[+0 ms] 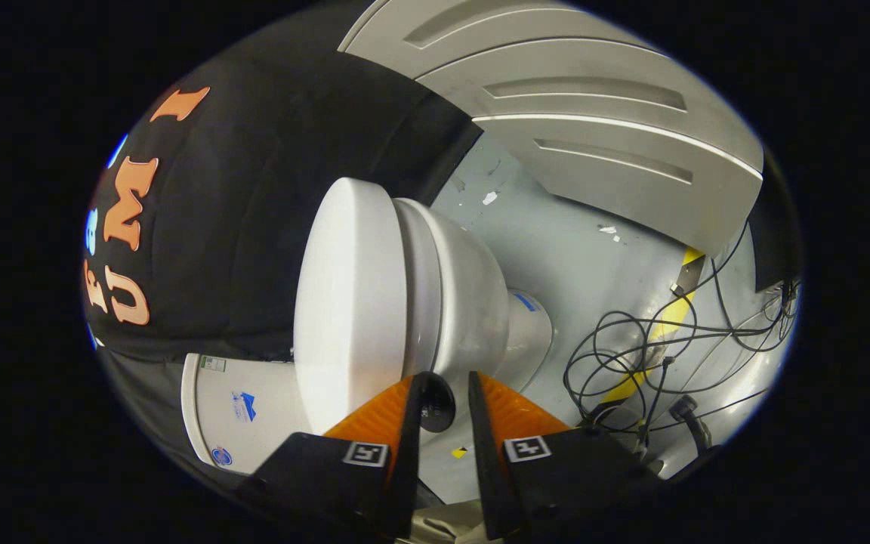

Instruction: Open the toilet lid.

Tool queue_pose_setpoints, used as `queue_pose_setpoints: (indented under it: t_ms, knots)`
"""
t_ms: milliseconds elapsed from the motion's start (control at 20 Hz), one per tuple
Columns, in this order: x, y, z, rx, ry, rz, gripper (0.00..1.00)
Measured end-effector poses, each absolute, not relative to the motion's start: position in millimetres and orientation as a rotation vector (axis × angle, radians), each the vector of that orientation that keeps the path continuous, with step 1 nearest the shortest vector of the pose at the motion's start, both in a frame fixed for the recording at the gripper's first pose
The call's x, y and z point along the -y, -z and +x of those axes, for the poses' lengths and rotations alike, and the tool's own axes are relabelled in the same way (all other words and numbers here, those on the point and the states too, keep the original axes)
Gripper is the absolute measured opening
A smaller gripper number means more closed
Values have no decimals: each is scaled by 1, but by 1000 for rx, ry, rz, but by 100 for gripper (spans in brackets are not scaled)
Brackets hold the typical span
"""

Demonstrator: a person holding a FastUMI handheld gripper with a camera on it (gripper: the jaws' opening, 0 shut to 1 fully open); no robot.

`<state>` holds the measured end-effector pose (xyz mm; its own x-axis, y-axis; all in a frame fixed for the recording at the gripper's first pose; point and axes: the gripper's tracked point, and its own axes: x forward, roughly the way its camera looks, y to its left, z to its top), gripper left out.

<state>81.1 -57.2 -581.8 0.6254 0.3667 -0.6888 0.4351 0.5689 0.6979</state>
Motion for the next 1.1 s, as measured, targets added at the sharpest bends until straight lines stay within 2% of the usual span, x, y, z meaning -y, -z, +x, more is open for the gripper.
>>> queue_pose_setpoints:
  t_ms: [100,250,450,800,1100]
  knots:
    - [48,583,78,-957,34,1016,40]
    - [54,579,80,-930,35,1090,30]
    - [57,574,82,-876,45,1166,8]
    - [50,561,81,-901,81,1042,8]
    - [45,530,89,-825,81,1002,8]
